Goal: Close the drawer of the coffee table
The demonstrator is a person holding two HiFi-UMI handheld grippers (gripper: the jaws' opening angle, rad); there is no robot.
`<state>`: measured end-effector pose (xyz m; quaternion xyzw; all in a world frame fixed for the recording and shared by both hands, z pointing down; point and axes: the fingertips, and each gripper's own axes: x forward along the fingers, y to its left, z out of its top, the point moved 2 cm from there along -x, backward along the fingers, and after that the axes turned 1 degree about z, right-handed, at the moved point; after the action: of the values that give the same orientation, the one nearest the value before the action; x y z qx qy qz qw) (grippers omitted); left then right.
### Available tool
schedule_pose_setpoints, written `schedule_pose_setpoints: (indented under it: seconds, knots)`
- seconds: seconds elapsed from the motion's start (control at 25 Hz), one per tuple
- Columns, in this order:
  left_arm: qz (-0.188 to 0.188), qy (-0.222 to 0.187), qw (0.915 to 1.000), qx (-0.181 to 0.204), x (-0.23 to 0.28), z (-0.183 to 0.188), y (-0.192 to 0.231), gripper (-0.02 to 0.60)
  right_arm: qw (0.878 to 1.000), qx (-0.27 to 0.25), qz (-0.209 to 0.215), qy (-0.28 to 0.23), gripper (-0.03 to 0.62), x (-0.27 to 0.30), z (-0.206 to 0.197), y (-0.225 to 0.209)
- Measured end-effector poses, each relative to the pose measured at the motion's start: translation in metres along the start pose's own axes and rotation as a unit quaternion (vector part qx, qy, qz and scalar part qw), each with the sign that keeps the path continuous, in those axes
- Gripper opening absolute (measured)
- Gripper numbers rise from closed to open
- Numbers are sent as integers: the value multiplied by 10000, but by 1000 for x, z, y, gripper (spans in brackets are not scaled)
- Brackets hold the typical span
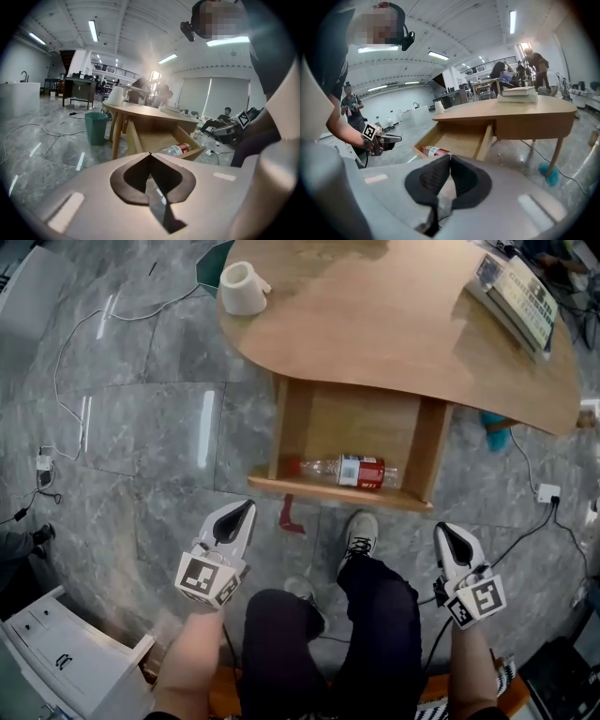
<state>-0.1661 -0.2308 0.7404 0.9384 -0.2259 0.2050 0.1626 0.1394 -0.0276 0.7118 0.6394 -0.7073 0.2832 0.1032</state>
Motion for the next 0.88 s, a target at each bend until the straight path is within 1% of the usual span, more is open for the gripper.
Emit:
schedule_pose_setpoints:
  seconds: [0.04, 0.12, 0.24, 0.36, 0.44, 0.48, 0.52, 0.56, 0.6, 0.64, 0.72, 0.8, 0.88]
  knots:
    - [81, -60, 9999, 37, 3, -5, 7, 2, 10000, -28, -8, -38, 5, 3, -6, -5]
    - [264, -200, 9994, 58, 6, -11, 21, 2, 9998, -93, -71, -132, 41, 6, -16, -16]
    - [482, -346, 9982, 5, 4, -25, 38, 2, 9991, -140, -167, -373, 47, 8, -27, -28]
    - [571, -496, 9971, 46, 3, -44, 48, 2, 9985, -267, -186, -437, 70, 11, -44, -41]
    - [576, -563, 9965, 225, 10, -58, 52, 3, 9981, -448, -202, -369, 99, 15, -59, -46]
    - [598, -576, 9959, 349, 12, -65, 55, 35, 9975, -582, -201, -334, 104, 19, -69, -48]
    - [634, -594, 9951, 464, 14, -70, 59, 90, 9966, -745, -193, -296, 117, 24, -78, -48]
    - [659, -635, 9943, 549, 16, -74, 64, 107, 9953, -915, -170, -264, 125, 30, -85, -48]
    - [640, -698, 9936, 619, 19, -75, 67, 107, 9939, -1066, -137, -257, 133, 36, -89, -49]
    - [562, -757, 9930, 717, 24, -76, 67, 123, 9925, -1186, -108, -283, 136, 43, -91, -49]
    - [269, -806, 9904, 1087, 37, -74, 59, 194, 9904, -1324, -70, -401, 147, 53, -91, -48]
    - [-30, -841, 9854, 1481, 48, -72, 50, 199, 9892, -1381, -73, -485, 162, 57, -93, -46]
    - [-158, -888, 9825, 1630, 55, -68, 47, 200, 9886, -1408, -116, -514, 166, 59, -94, -45]
